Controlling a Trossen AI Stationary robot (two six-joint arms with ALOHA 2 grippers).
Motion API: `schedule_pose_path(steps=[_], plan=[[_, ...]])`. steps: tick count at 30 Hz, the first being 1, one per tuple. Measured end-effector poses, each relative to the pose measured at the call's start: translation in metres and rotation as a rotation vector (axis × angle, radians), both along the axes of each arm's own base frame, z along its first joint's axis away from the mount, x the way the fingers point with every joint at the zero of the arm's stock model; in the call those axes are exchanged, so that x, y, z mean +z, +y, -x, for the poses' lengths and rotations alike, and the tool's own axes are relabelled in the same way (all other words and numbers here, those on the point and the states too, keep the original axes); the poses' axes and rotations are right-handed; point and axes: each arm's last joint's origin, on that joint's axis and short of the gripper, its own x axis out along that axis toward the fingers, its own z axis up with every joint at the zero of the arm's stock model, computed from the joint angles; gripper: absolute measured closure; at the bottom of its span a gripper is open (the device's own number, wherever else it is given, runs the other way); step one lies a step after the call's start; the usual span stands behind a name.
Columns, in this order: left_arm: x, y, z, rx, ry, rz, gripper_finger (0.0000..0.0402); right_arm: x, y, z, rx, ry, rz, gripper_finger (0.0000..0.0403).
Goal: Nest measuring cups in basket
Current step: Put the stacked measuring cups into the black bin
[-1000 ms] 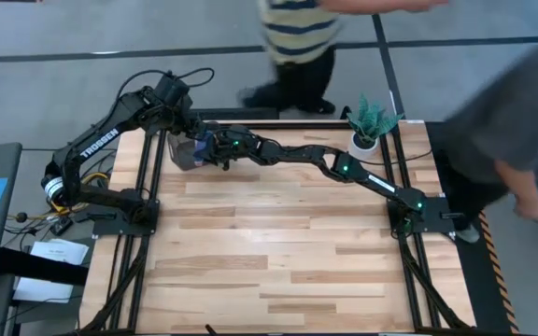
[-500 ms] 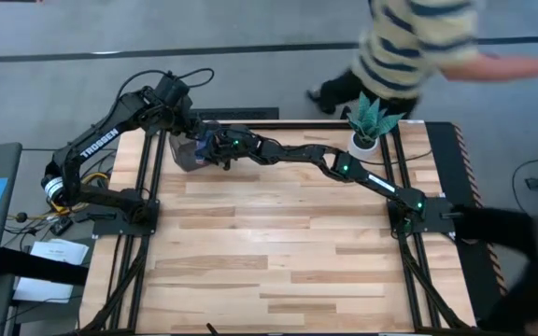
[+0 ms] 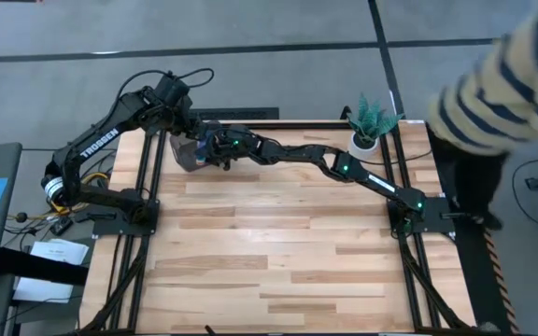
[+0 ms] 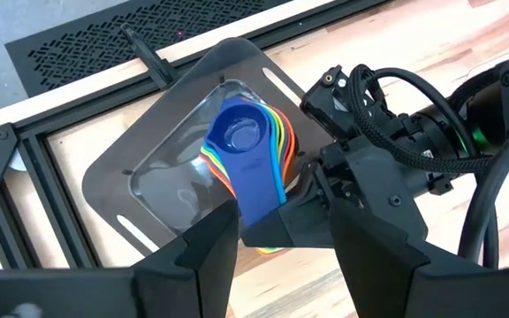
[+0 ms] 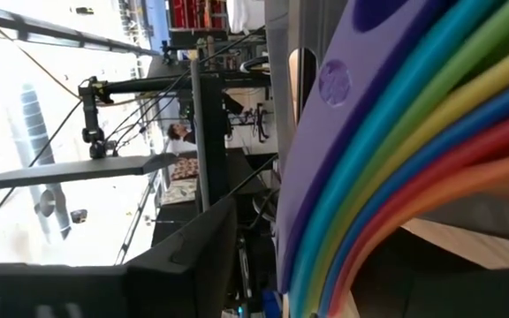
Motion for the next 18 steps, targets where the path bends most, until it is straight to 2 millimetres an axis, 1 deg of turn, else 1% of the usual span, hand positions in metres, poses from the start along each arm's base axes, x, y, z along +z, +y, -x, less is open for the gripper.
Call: schedule_pose_path(steps=[11, 18], plan=[[0.0, 0.0, 0.0, 0.002, -0.001, 0.001, 0.0235, 0.0012, 0.0033, -0.0006, 0.044, -0.007, -0.012, 0.0198], [0.0, 0.0, 0.0, 0.007, -0.004, 0.003, 0.0235, 0.0014, 0.006, -0.0014, 0.055, -0.004, -0.063, 0.0202]])
